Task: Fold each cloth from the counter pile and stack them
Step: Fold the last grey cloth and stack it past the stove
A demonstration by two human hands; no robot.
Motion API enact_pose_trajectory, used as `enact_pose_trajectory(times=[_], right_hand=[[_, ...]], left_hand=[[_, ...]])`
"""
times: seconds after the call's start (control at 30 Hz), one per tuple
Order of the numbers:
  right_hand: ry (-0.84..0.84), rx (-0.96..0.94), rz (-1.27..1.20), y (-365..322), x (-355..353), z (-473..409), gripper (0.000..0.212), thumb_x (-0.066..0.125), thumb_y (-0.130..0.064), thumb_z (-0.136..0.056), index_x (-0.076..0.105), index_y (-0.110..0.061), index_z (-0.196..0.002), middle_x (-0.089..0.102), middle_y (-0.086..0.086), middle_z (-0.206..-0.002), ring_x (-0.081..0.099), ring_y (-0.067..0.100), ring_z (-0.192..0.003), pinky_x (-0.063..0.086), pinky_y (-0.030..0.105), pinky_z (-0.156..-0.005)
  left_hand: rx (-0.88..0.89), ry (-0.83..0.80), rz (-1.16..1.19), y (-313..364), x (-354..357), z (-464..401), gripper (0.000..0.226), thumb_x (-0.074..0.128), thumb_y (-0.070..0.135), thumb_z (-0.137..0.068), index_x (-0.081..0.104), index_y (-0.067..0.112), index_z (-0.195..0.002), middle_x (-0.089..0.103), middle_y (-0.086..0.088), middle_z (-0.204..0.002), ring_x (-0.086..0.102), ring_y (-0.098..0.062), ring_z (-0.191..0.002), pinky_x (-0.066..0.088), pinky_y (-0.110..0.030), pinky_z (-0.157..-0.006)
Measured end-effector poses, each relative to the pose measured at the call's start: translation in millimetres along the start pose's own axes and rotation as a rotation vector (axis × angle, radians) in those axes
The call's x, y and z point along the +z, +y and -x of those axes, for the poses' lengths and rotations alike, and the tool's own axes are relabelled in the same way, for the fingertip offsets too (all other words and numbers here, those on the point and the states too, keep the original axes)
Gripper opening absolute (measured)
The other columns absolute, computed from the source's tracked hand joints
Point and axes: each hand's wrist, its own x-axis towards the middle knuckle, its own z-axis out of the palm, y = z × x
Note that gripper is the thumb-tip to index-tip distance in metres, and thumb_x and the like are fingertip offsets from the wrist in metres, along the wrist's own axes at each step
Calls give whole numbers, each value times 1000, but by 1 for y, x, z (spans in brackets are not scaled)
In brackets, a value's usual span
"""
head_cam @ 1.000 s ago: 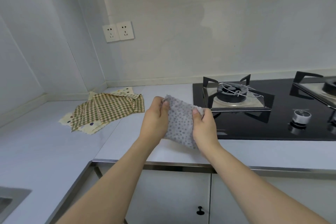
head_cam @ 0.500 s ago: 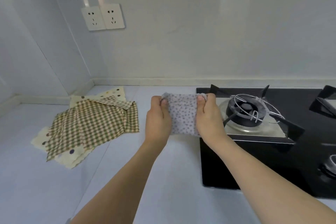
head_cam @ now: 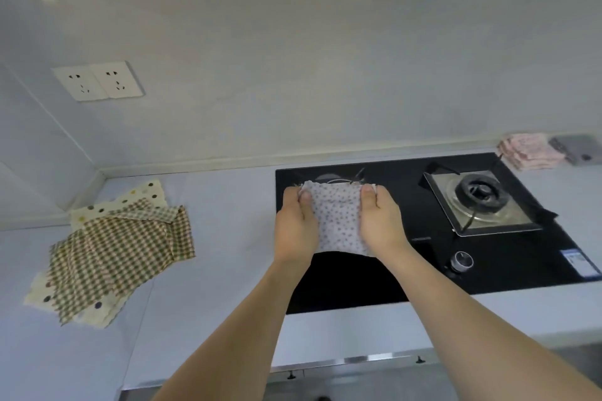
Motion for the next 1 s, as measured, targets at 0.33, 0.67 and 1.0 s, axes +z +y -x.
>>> enact_pose_trajectory(times=[0.33,0.67,1.0], right_hand=[[190,29,-87,41,-116,-52,33,34,-35,-103,49,-10,-87,46,-3,-74,45,8,-68,37,22,-63],[190,62,-50,106,-294,-155,35,33,-42,-101,50,-12,-93,53,0,-84,51,15,-79,39,31,-71],[221,200,-142,158,-399,-232,44,39,-52,-97,55,-12,-104,63,9,-103,61,26,-98,49,50,-93]], left_hand=[[81,-188,25,58,123,-11,23,36,33,-104,45,22,-86,44,6,-64,39,-4,-54,35,-17,-51],[24,-214,132,150,317,-12,30,41,31,-103,41,20,-75,38,7,-63,33,-3,-51,31,-15,-49],[26,-274,67,200,452,-31,27,35,34,-104,47,13,-92,47,3,-69,44,-8,-61,35,-21,-55]])
